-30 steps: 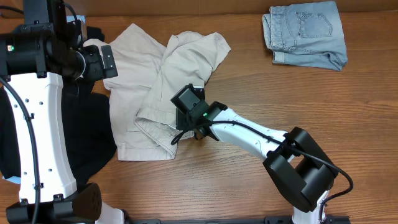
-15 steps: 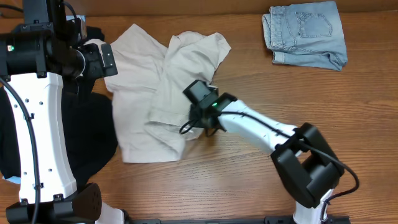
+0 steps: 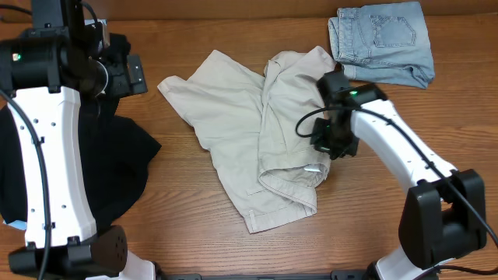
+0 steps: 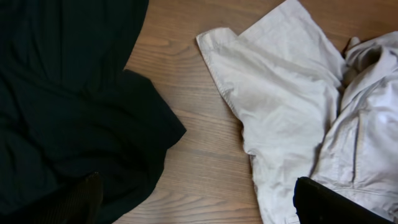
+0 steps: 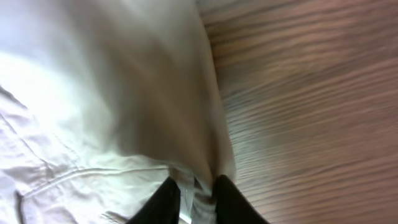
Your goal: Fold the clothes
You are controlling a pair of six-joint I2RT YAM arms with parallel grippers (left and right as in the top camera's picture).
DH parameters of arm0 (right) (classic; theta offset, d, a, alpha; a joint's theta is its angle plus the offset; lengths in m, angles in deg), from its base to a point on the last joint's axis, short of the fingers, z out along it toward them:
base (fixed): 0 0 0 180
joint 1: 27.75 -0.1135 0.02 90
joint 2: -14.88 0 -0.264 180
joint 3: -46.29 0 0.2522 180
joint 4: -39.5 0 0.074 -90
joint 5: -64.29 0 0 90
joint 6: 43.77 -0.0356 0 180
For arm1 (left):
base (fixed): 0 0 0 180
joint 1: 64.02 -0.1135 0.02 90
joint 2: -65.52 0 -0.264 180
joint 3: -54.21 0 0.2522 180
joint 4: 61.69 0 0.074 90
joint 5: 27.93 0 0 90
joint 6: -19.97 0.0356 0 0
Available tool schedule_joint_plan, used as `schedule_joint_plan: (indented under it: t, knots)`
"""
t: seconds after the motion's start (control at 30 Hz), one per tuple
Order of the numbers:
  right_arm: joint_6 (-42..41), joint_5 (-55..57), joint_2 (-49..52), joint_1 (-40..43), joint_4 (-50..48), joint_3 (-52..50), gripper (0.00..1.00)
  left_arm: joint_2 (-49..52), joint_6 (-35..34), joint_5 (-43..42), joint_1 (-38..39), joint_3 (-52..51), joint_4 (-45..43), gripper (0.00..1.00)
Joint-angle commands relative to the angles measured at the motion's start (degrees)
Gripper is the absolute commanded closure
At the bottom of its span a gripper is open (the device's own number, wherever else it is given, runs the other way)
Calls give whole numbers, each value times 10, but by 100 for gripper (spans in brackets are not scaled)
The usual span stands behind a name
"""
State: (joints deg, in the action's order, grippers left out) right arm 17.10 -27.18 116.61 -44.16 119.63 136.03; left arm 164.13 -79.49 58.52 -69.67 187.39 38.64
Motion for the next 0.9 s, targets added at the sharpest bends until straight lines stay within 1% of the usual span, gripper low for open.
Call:
schedule_joint_plan:
  t: [0.0, 0.03, 0.1, 0.13, 0.17, 0.23, 0.27, 0.33, 0.47, 0.53, 0.6, 0.73, 0.87]
  knots:
    - [63, -11, -9, 53, 2, 0, 73, 26, 7, 8, 0, -19, -2, 0]
    - [72, -21, -9, 65, 2, 0, 67, 30, 8, 8, 0, -23, -3, 0]
    - [104, -58, -10, 88, 0, 1, 58, 40, 18, 8, 0, -29, -4, 0]
    - [128, -97, -12, 98, 0, 2, 51, 46, 23, 8, 0, -30, -5, 0]
    - [144, -127, -15, 101, -2, 2, 46, 51, 27, 8, 0, -30, -7, 0]
    - [170, -166, -24, 92, -5, 2, 40, 61, 33, 8, 0, -30, -14, 0]
    - [172, -166, -29, 82, -6, 2, 39, 66, 33, 8, 0, -30, -16, 0]
    - [172, -166, -42, 53, -14, 2, 35, 75, 33, 7, 0, -30, -24, 0]
    - [172, -158, -52, -46, -51, 2, 23, 89, 32, 7, 0, -30, -41, 0]
    - [167, -120, -48, -92, -66, 2, 16, 94, 32, 7, 0, -30, -47, 0]
    - [152, -59, -39, -145, -81, 2, 10, 98, 32, 7, 0, -30, -52, 0]
    - [138, 9, -14, -214, -105, 2, 9, 101, 32, 7, 0, -30, -57, 0]
    - [126, 57, 27, -243, -123, 2, 10, 101, 32, 7, 0, -30, -58, 0]
